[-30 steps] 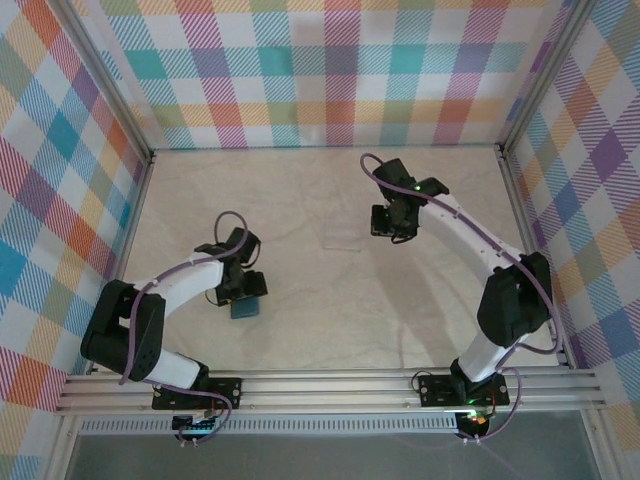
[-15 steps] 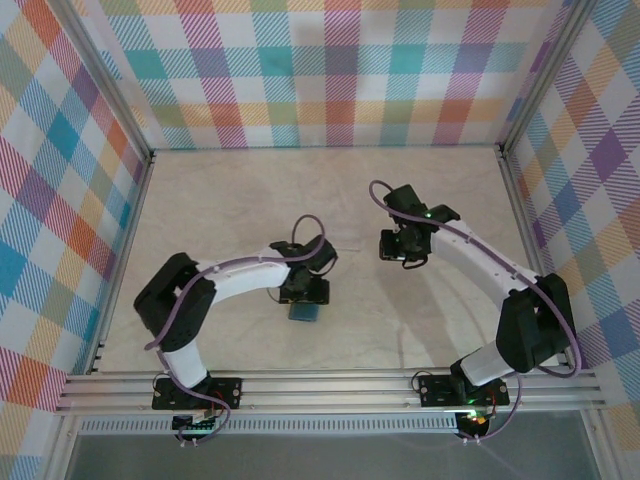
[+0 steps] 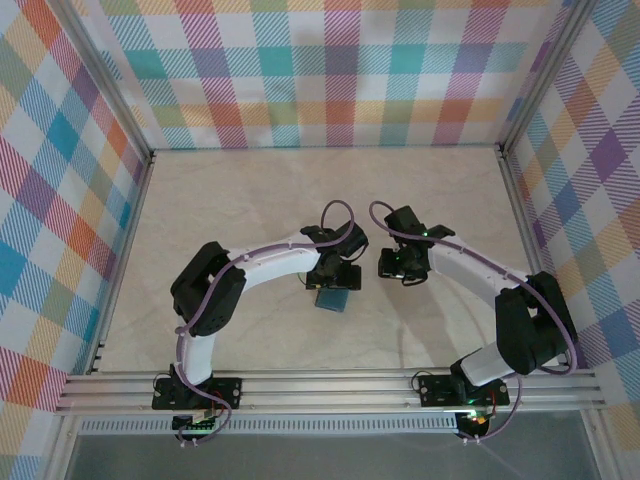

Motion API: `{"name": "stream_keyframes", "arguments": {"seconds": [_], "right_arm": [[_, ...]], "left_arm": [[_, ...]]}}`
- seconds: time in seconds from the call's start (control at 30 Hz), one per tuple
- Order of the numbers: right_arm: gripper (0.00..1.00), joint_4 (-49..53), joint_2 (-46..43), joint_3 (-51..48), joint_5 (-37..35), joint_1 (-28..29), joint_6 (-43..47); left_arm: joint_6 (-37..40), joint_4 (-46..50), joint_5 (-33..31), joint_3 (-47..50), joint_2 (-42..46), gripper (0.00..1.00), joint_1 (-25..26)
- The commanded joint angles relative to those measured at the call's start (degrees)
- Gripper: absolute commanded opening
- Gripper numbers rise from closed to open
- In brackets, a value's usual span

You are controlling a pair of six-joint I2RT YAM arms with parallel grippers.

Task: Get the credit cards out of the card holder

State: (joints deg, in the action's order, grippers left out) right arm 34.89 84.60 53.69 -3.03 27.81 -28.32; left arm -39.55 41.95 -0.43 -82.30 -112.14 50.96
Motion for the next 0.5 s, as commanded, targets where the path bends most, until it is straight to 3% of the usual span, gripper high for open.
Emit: {"name": "stream_keyframes", "arguments": {"seconds": [0.0,0.23,0.47], "right_arm": [[0.38,-4.03,-3.26,-3.89,2.71,0.09,-6.55],[0.41,-7.52,-9.89,-8.01,4.02,0.14,-7.75],[0.41,-10.39,-5.01,-3.19,17.06,0.30,-10.80]], "left_arm": [[-0.88,4.19,1.22,-0.33,3.33,0.86,0.02],[5.55,-2.62,3.66,5.29,9.44,0.84,0.06],[3.86,-3.21,0.27,14.35,16.49,0.80,0.08]]}}
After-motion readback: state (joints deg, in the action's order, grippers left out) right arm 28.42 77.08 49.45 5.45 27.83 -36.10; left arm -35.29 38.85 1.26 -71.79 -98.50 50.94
